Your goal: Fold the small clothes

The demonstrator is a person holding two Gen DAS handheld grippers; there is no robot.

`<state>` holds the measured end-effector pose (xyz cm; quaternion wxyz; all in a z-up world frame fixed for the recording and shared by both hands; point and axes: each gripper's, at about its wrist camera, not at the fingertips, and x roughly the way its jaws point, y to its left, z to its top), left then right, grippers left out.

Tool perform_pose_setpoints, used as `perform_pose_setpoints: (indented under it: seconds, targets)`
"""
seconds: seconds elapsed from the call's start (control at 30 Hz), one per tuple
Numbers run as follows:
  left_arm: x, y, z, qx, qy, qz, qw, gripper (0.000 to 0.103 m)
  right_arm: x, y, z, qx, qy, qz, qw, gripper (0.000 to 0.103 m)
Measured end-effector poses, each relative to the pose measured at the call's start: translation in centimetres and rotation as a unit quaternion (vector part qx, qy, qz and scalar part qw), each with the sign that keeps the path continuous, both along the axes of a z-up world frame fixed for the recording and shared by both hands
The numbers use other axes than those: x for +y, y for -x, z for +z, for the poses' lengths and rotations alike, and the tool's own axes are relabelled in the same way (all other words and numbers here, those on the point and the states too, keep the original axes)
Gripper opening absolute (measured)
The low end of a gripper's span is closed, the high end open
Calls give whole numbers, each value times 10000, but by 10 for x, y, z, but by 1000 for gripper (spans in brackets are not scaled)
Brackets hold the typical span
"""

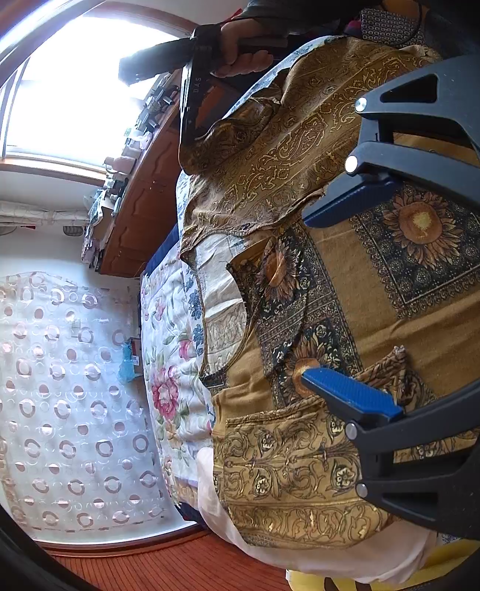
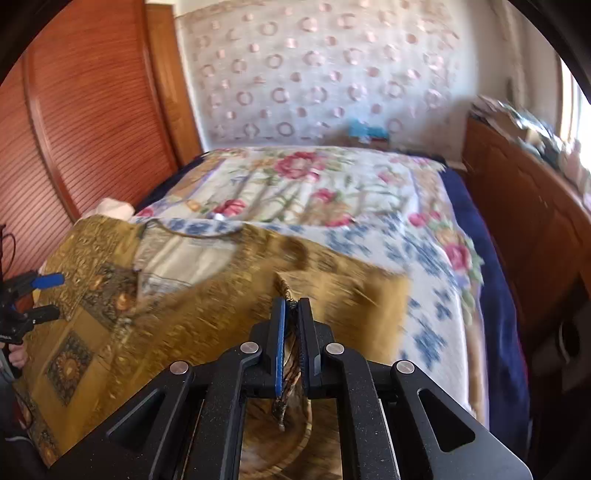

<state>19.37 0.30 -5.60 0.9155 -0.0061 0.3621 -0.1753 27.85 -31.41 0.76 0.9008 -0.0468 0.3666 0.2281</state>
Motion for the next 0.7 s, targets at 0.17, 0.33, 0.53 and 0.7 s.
perform_pose_setpoints:
  seconds: [0.17,0.33,0.53,0.7]
  targets:
    - [6,1,2,-16,-8,70,10000,79,29,-5,3,-10,26,313,9995,8]
    - [16,1,4,-33,3,202,9998,79,33,-3,6,-115,9,417,9991,45]
    - [41,-4,11,-82,-73,565,9983,79,6,-9,-4,-78,334,-132,9993,46]
    - [70,-9,16,-75,-257,811,9963,79,-19,-23,-31,146,743,-539,9957,51]
